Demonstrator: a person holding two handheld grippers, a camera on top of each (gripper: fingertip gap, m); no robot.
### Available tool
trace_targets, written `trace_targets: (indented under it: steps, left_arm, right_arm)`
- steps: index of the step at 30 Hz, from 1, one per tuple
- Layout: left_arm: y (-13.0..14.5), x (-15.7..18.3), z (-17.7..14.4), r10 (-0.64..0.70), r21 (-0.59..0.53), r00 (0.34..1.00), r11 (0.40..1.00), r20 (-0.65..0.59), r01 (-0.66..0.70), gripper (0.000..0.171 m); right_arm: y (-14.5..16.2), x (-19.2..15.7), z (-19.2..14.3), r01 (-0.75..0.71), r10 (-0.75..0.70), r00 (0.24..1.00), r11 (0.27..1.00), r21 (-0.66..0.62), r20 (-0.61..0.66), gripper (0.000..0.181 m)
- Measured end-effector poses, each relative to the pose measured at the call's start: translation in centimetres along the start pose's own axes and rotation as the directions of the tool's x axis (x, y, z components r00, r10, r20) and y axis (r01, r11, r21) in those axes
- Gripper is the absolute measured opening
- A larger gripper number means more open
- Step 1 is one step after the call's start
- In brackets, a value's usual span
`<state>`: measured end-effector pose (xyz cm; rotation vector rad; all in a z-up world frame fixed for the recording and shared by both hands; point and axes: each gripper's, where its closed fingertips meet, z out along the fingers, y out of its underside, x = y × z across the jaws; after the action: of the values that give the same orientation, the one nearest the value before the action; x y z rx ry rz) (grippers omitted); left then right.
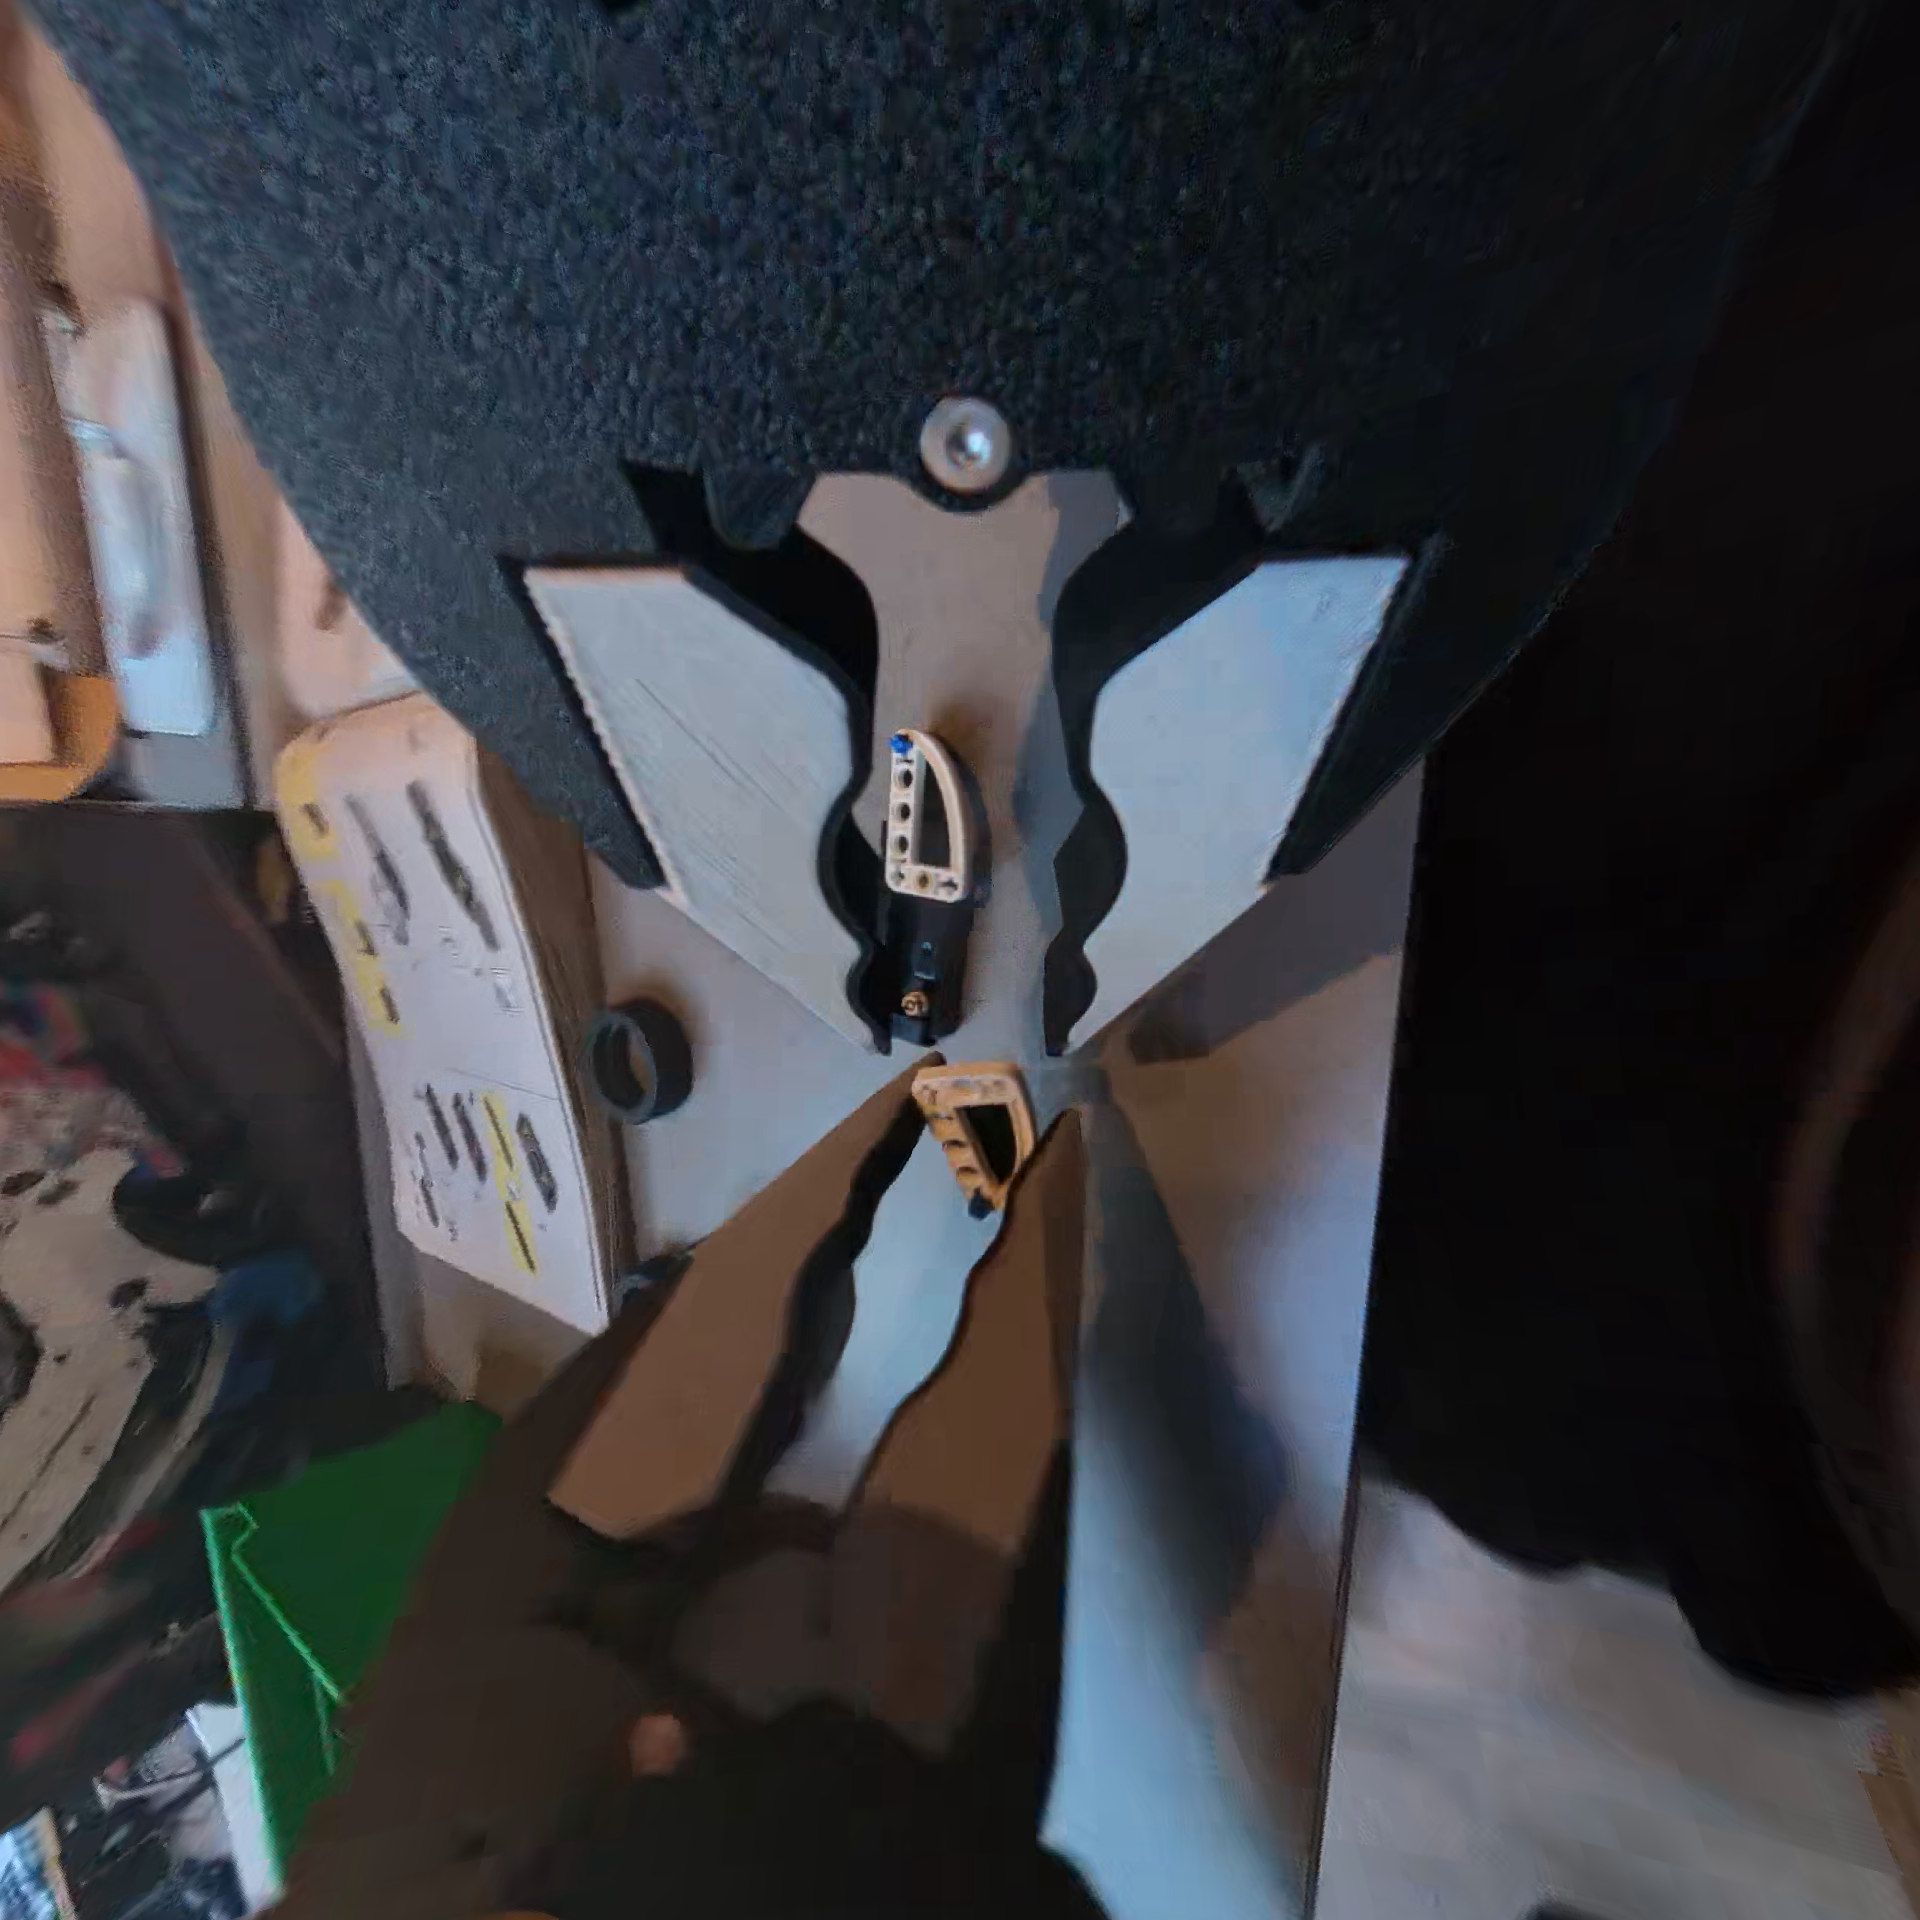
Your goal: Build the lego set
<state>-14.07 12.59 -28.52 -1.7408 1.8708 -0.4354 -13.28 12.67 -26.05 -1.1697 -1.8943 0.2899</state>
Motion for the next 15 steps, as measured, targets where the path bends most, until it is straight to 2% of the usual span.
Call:
trace_targets:
  steps: [2,3,5,9,13,15]
  left_arm:
    - [0.5,-0.1,0.1,0.022,-0.036,0.999,0.999,-0.029,-0.023,0.025]
    - [0.8,-0.1,0.2,0.031,-0.061,0.999,0.998,-0.036,-0.033,0.025]
    - [0.9,-0.4,0.4,0.062,-0.097,0.998,0.993,-0.022,-0.063,0.025]
    - [0.4,-0.6,0.3,0.146,-0.128,0.989,0.982,0.030,-0.141,0.025]
    - [-0.1,-0.4,0.2,0.147,-0.104,0.988,0.984,0.037,-0.143,0.025]
    - [-0.5,-0.4,0.1,0.142,-0.066,0.989,0.988,0.040,-0.140,0.025]
  right_arm:
    - [0.0,-0.5,0.3,0.032,-0.032,0.999,0.999,-0.030,0.010,0.042]
    - [-0.1,-0.5,0.5,0.015,-0.014,1.000,1.000,-0.025,0.014,0.042]
    - [-0.2,0.2,0.8,-0.082,0.082,0.997,0.997,-0.001,-0.003,0.034]
    - [0.3,0.2,1.2,-0.325,0.321,0.941,0.946,0.014,0.104,0.041]
    - [-0.7,0.3,0.5,-0.285,0.275,0.956,0.954,0.097,0.099,0.028]
    - [-0.3,0.1,0.8,-0.259,0.253,0.963,0.963,0.069,0.092,0.029]
